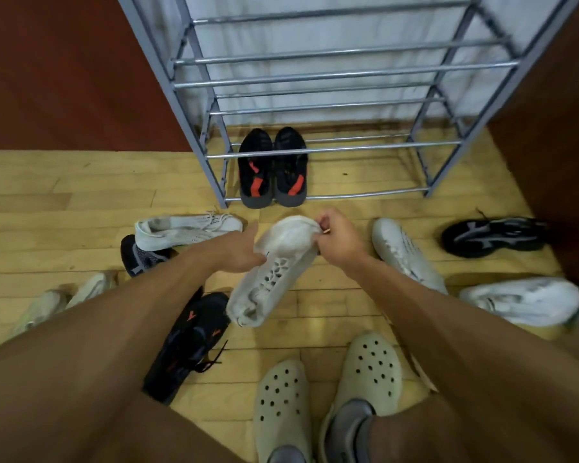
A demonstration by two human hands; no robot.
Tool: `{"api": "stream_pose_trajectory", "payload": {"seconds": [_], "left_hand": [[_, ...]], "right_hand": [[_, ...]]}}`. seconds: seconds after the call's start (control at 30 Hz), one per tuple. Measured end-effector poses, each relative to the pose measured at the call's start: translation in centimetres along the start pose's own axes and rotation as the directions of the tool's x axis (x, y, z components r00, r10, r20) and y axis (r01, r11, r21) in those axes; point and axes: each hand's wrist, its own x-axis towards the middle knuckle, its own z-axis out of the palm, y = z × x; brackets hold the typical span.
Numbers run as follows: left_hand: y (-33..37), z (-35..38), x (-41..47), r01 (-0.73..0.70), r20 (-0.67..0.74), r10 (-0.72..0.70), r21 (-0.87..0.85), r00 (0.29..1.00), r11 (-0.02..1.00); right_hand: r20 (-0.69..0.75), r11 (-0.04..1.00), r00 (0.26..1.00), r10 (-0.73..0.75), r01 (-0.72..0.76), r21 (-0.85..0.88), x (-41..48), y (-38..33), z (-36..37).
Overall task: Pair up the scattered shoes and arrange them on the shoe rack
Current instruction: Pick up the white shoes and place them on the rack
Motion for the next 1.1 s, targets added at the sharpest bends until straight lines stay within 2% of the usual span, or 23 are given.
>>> {"api": "stream_pose_trajectory", "payload": {"seconds": [0.13,0.27,0.33,0.4,0.47,0.53,0.63,0.73,0.8,0.93,1.03,1.1], "left_hand": [[2.0,-1.5,0.5,0.024,0.015,-0.022,-0.097,1.000,0.995],[4.6,-2.6,-0.2,-0.036,0.065,0.053,-0.236,0.996,0.971],[6.3,-3.0,-0.5,-0.130,0.056,0.135,-0.082,0.989,0.988],[8.4,-3.5,-0.6,-0.210,-0.026,0.213,0.072,0.977,0.975],[11.2,-3.9,-1.3,-0.243,-0.099,0.255,0.118,0.962,0.963],[14.1,-4.2,-2.4,-0.293,-0.133,0.303,0.087,0.944,0.952],[18.3,-4.5,-4.1,-0.343,-0.258,0.311,-0.088,0.915,0.935],[22.1,-5.0,-5.8,-0.387,-0.381,0.303,-0.165,0.873,0.907],[24.4,-6.0,-7.0,-0.418,-0.429,0.302,-0.207,0.851,0.885],[28.3,-7.9,-8.3,-0.453,-0.461,0.312,-0.232,0.830,0.861],[30.5,-7.8,-7.6,-0.457,-0.413,0.332,-0.254,0.848,0.852],[31.7,-7.1,-6.4,-0.427,-0.319,0.328,-0.324,0.889,0.844]], "right_hand": [[-0.095,0.953,0.987,0.127,-0.095,0.286,-0.4,-0.4,-3.3],[-0.243,0.898,0.938,0.246,-0.126,0.423,-1.2,0.6,-6.5],[-0.300,0.857,0.900,0.316,-0.135,0.497,-1.9,1.1,-8.4],[-0.326,0.833,0.867,0.376,-0.162,0.530,-2.6,0.9,-10.5],[-0.339,0.843,0.858,0.387,-0.180,0.507,-3.1,-0.2,-13.3],[-0.339,0.890,0.865,0.371,-0.227,0.394,-3.6,-2.0,-16.7],[-0.299,0.960,0.913,0.278,-0.253,0.119,-5.4,-5.4,-22.9],[-0.317,0.975,0.927,0.199,-0.219,-0.030,-8.6,-7.3,-28.3],[-0.349,0.970,0.911,0.221,-0.242,-0.016,-10.5,-6.5,-30.7],[-0.324,0.916,0.860,0.394,-0.395,0.064,-12.0,-0.6,-32.8],[-0.302,0.851,0.796,0.525,-0.499,0.163,-12.6,5.2,-32.4],[-0.266,0.797,0.755,0.599,-0.533,0.284,-13.2,8.8,-31.5]]}}
